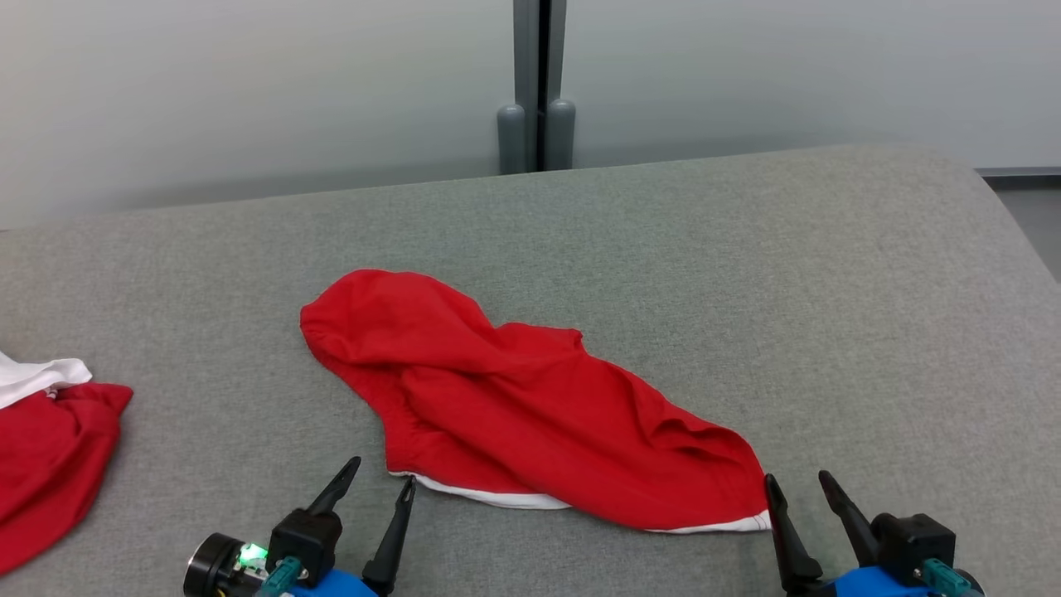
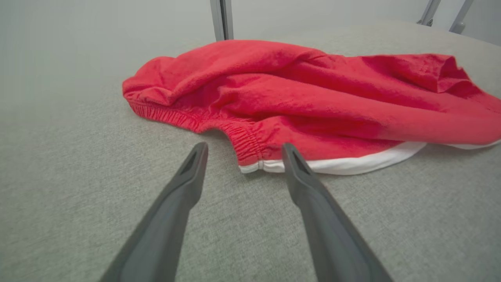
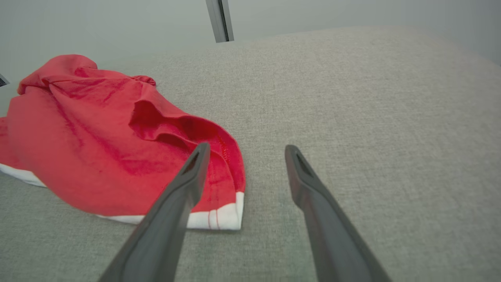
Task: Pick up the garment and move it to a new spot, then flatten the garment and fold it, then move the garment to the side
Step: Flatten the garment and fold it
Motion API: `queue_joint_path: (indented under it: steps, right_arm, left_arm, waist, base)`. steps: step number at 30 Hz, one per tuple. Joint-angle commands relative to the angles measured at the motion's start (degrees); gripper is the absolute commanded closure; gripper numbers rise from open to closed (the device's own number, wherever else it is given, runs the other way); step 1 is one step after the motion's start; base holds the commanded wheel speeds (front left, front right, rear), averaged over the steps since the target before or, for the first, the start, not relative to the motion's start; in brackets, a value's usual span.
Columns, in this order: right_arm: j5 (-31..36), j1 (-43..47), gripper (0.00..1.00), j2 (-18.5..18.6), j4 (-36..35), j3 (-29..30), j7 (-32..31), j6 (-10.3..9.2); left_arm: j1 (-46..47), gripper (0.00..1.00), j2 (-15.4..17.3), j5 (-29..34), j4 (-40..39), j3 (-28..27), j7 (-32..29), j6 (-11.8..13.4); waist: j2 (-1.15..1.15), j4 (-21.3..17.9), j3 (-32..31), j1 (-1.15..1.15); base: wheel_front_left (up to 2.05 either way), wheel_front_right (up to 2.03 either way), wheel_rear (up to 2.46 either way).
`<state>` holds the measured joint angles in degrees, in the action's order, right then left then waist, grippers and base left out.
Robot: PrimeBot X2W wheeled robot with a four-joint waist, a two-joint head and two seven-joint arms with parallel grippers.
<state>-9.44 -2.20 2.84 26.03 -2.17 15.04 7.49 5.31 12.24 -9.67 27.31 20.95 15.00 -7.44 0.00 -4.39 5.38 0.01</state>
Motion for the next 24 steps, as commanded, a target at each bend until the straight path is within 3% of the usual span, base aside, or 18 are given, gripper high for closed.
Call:
queue_joint_path:
  steps: [1,13,24]
  right_arm:
    - [-0.53,-0.81,0.0,0.12,0.29,-0.45,0.21,0.02]
    - [-6.63,-2.81,0.0,0.12,3.06,-5.92,0.21,0.02]
    - [-9.13,-4.65,0.0,0.11,6.09,-8.64,0.21,0.02]
  left_arm:
    - [1.79,0.0,0.88,-0.9,1.23,1.25,0.27,-0.04]
    - [9.57,0.0,5.04,-8.37,10.78,10.51,0.26,-0.05]
    - [13.83,0.0,5.56,-11.18,10.89,16.55,0.26,-0.05]
  waist:
    - [0.0,-0.43,0.37,-0.01]
    - [0.0,-3.34,2.67,-0.01]
    - [0.0,-3.43,3.55,-0.01]
  base:
    - [0.0,0.0,0.0]
    - [0.0,0.0,0.0]
    - [0.0,0.0,0.0]
